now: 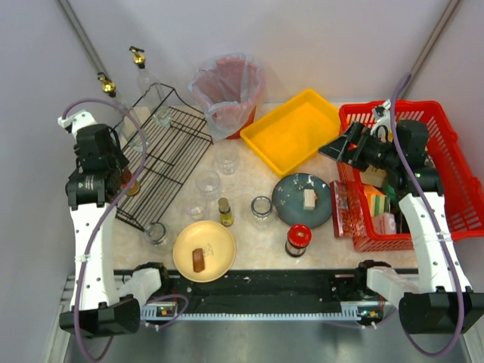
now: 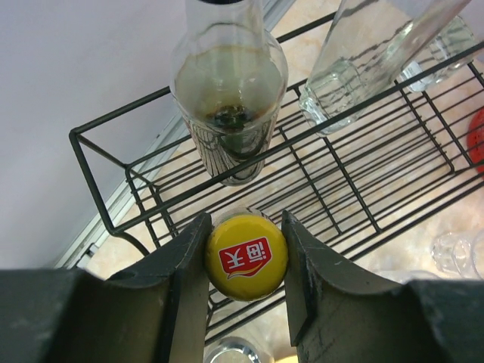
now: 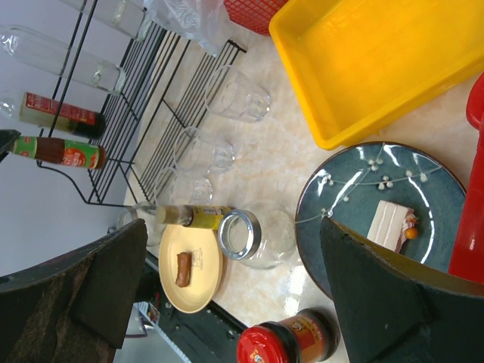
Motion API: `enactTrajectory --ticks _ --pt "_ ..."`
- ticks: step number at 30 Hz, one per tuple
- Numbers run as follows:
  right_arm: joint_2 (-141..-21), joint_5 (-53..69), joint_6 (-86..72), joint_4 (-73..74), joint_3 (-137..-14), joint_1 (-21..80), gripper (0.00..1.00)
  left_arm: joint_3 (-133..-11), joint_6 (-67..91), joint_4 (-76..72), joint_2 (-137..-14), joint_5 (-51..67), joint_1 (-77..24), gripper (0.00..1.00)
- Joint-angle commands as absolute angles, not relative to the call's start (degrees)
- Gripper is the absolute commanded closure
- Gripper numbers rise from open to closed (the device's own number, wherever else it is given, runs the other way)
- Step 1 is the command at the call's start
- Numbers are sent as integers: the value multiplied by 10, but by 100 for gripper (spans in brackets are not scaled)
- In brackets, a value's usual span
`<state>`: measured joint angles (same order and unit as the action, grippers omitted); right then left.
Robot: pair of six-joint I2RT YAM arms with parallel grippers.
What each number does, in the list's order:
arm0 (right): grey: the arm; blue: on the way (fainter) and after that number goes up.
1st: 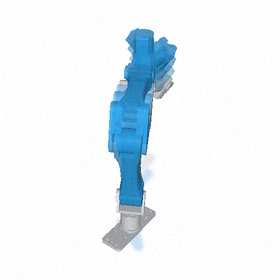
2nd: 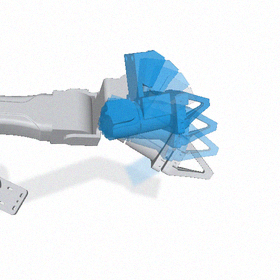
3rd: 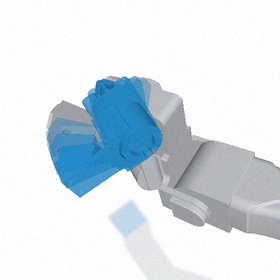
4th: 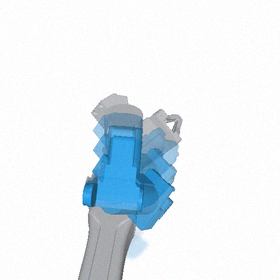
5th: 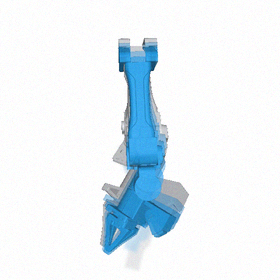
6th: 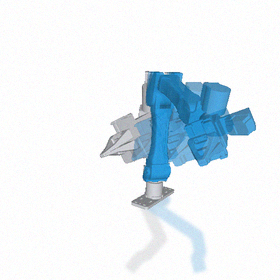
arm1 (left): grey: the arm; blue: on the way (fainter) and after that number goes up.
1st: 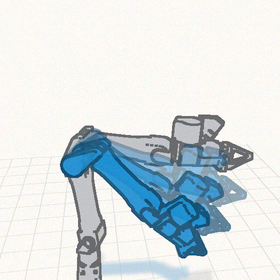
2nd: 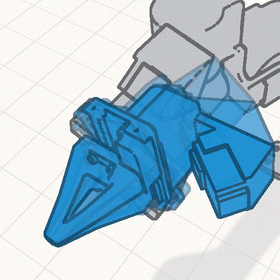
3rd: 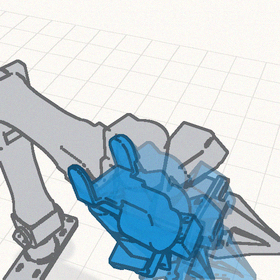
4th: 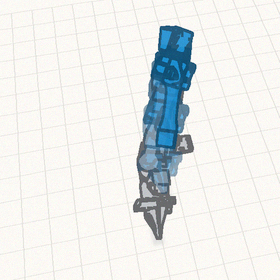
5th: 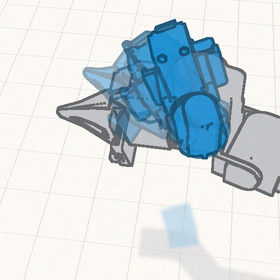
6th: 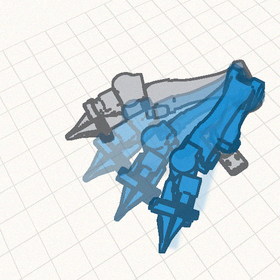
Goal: Clear the kitchen counter
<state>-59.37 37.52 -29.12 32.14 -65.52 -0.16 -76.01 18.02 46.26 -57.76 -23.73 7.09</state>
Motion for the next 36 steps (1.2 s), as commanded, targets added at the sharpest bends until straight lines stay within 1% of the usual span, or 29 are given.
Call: enactTrajectory --ticks 1,13,22,24,25,28,29,32,34,36 --pt "-595 374 -285 298 -671 -4 6 -852 170 472 -588 -219 75 100" --pt "-606 378 -287 298 -677 -4 6 -833 160 471 -597 -215 75 99" --pt "-603 375 -286 298 -676 -4 6 -784 156 430 -591 -221 75 97" --pt "-603 374 -285 298 -676 -4 6 -772 156 422 -586 -226 75 95" --pt "-603 375 -285 297 -676 -4 6 -768 156 419 -584 -226 75 93" --pt "-602 374 -284 298 -676 -4 6 -768 156 421 -583 -227 75 69" --pt "-603 374 -284 297 -678 -4 6 -770 156 423 -582 -227 75 56" --pt "-603 374 -284 298 -677 -4 6 -780 156 427 -581 -230 75 32" --pt "-602 374 -284 298 -677 -4 6 -789 156 431 -580 -230 75 19" --pt "-602 374 -283 298 -678 -4 6 -797 156 434 -579 -227 74 8"
